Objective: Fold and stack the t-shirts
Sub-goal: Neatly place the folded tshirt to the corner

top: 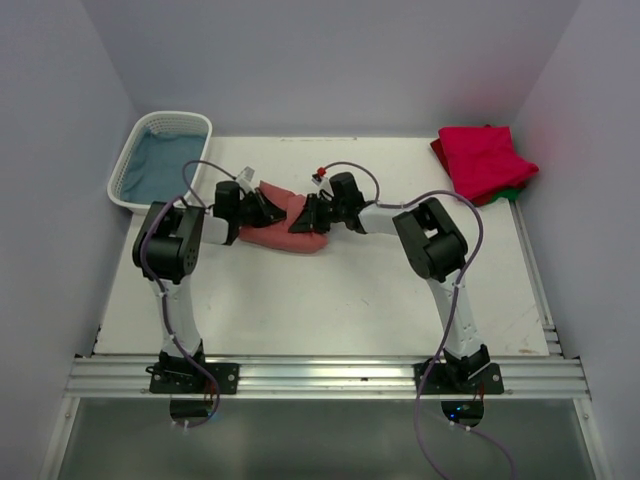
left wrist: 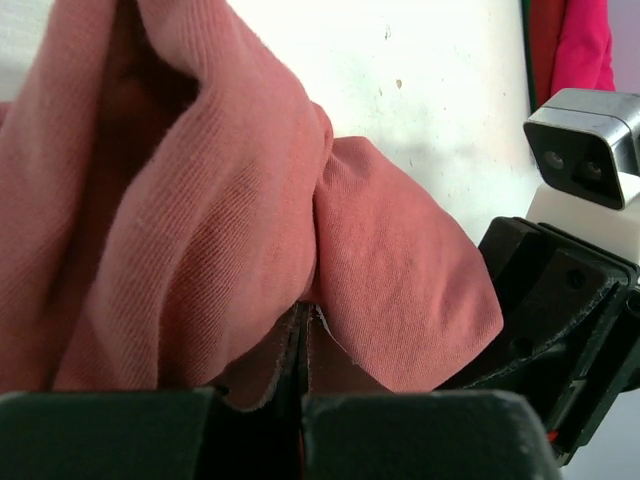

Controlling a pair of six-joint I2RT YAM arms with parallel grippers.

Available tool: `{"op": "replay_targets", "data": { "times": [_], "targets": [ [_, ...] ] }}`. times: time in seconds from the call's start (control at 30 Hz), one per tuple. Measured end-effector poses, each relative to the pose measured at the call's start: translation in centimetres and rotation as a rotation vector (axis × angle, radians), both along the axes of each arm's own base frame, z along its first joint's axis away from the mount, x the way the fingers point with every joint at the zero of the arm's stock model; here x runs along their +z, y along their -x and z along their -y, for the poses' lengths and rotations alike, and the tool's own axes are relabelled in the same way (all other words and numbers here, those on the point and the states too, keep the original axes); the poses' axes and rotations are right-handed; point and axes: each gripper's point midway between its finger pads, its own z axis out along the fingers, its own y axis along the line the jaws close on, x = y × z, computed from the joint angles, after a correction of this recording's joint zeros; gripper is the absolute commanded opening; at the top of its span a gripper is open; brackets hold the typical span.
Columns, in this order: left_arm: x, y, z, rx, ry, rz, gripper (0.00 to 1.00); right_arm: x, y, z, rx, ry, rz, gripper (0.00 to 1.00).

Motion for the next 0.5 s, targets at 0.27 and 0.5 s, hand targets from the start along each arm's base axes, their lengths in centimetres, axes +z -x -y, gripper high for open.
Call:
{"op": "replay_targets", "data": {
  "times": [0.27, 0.5],
  "targets": [
    [2.1, 1.5, -0.8, 0.001, 0.004, -0.011, 0.38, 0.4, 1.6, 0.6, -0.017, -0.1, -0.095, 0.0],
    [16.8, 2.3, -1.8, 0.04, 0.022, 0.263, 0.83, 3.6, -0.4, 6.3, -0.169, -0.234, -0.16, 0.0]
  ]
}}
